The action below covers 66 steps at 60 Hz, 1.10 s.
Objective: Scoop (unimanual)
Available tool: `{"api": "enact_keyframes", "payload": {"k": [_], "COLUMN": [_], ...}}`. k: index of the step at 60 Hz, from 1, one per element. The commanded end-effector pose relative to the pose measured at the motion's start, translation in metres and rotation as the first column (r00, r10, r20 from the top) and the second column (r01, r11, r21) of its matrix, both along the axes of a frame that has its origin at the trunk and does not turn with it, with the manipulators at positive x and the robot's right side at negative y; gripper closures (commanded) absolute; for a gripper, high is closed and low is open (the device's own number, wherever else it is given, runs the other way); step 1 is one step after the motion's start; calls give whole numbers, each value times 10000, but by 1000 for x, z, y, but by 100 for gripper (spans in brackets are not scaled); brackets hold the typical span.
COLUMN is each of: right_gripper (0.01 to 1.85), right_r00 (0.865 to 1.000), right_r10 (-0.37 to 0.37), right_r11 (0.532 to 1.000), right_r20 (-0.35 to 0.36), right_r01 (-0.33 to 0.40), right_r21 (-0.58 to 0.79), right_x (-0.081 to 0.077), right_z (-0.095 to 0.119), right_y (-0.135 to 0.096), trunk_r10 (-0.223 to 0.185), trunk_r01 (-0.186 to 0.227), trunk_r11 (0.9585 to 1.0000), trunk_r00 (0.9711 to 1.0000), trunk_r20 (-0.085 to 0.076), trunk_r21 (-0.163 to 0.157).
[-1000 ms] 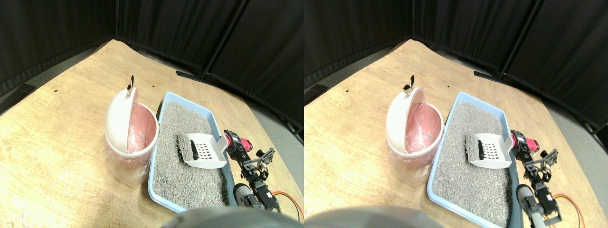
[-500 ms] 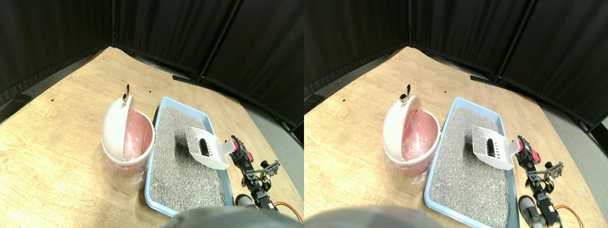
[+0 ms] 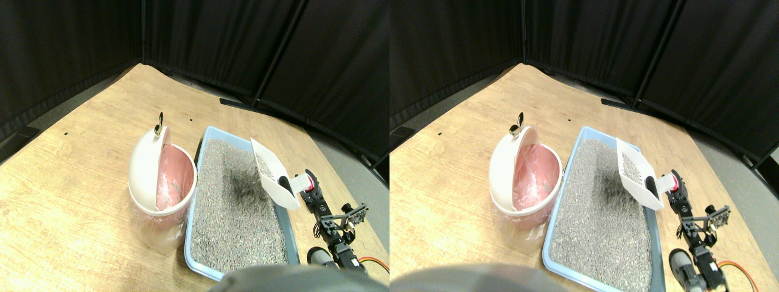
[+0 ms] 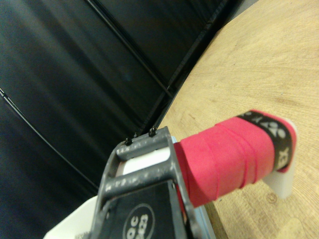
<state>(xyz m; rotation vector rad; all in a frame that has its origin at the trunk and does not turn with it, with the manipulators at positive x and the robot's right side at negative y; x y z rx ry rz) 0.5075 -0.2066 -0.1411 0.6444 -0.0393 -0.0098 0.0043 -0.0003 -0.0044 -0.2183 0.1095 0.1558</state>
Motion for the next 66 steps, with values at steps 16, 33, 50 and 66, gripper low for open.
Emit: {"api": "enact_keyframes", "payload": {"k": [16,33,50,66], "right_gripper": [180,180,180,180], "right_r00": [9956,9927,9908,9723], "right_r10": [591,861,990,1860], "right_r11": [9955,9938,9929,9490], "right_r20": [726,844,920,1417], "right_r01": [-533,-795,-922,-1404], "right_r21": [-790,-776,-751,-2824], "right_x": [-2,0,0,-2], "right_z": [17,16,23,54], "right_y": [13,18,24,40], "trunk_r10": [103,186,275,576], "trunk_r01": [-102,-184,-270,-562], "trunk_r11": [9999,9998,9996,9979], "trunk_r00": [9993,9991,9988,9973], "trunk_r20": [355,373,410,457], "trunk_r21": [-37,-67,-125,-316]}}
